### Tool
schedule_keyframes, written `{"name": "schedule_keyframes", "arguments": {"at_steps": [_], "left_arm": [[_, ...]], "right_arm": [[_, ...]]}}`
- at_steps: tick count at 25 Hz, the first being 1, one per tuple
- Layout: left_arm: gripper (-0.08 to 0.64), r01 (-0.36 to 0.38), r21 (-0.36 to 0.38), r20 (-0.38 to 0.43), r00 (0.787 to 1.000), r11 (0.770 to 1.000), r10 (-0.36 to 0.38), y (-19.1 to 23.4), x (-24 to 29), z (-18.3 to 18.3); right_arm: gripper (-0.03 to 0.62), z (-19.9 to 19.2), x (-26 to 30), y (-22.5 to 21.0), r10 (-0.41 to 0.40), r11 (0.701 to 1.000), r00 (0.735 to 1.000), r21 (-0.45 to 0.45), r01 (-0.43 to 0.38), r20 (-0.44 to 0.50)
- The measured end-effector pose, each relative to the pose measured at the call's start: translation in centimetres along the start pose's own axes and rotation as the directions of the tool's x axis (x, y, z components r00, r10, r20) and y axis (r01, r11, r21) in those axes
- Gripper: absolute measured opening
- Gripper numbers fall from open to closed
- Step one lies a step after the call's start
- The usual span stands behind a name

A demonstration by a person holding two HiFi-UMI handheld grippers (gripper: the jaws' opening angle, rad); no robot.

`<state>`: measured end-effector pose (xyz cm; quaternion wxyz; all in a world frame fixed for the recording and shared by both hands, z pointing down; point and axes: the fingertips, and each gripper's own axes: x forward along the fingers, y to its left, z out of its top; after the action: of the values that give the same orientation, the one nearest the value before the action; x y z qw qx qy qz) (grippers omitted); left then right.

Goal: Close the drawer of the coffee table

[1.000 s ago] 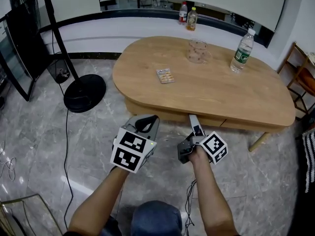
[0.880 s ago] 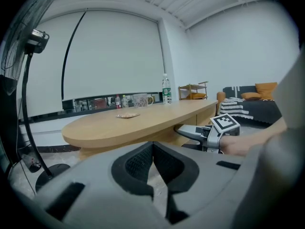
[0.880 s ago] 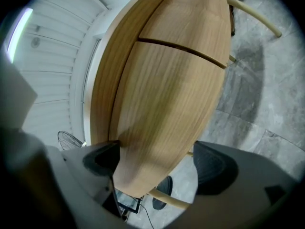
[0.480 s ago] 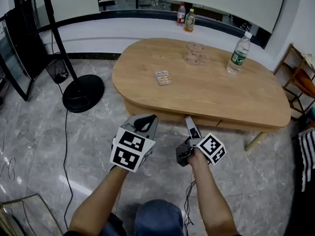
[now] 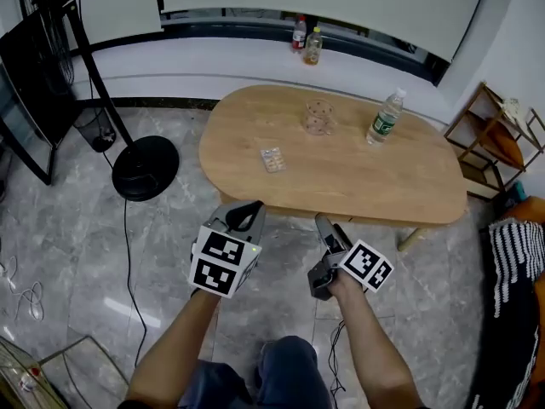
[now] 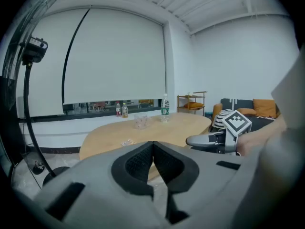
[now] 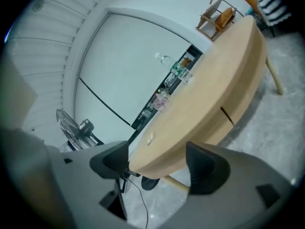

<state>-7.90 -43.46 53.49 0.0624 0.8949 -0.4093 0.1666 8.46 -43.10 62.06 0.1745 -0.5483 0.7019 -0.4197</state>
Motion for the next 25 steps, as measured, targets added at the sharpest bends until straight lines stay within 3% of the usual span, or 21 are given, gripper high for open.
{"name": "schedule_keyframes", "arguments": {"at_steps": [6, 10, 14, 19, 25], "left_arm": [[0.002, 0.022, -0.004, -0.026, 0.999, 1.0, -0.022, -0.8, -4.1, 9.9], [0.002, 0.027, 0.029, -0.028, 0.999, 0.999, -0.027, -1.4, -7.1, 17.8], [0.002, 0.011, 0.032, -0.023, 1.0, 0.999, -0.011, -1.6, -9.3, 24.9], [0.002, -0.029, 0.03, 0.001, 1.0, 0.999, 0.029, -1.6, -12.2, 32.5], [0.002, -0.058, 0.051, 0.014, 0.998, 0.997, 0.057, -2.2, -15.8, 37.0]], "right_arm": [[0.331, 7.4, -3.8, 10.4, -0.005, 0.992, 0.999, -0.125, -0.002, -0.052], [0.296, 14.2, -5.6, 18.8, 0.023, 0.97, 0.998, -0.242, -0.036, -0.057], [0.234, 20.3, -7.7, 26.5, 0.039, 0.917, 0.998, -0.394, -0.056, -0.052], [0.162, 25.1, -10.2, 34.2, 0.047, 0.86, 0.998, -0.506, -0.061, -0.041], [0.099, 27.7, -13.4, 40.7, 0.046, 0.729, 0.998, -0.682, -0.064, -0.045]]}}
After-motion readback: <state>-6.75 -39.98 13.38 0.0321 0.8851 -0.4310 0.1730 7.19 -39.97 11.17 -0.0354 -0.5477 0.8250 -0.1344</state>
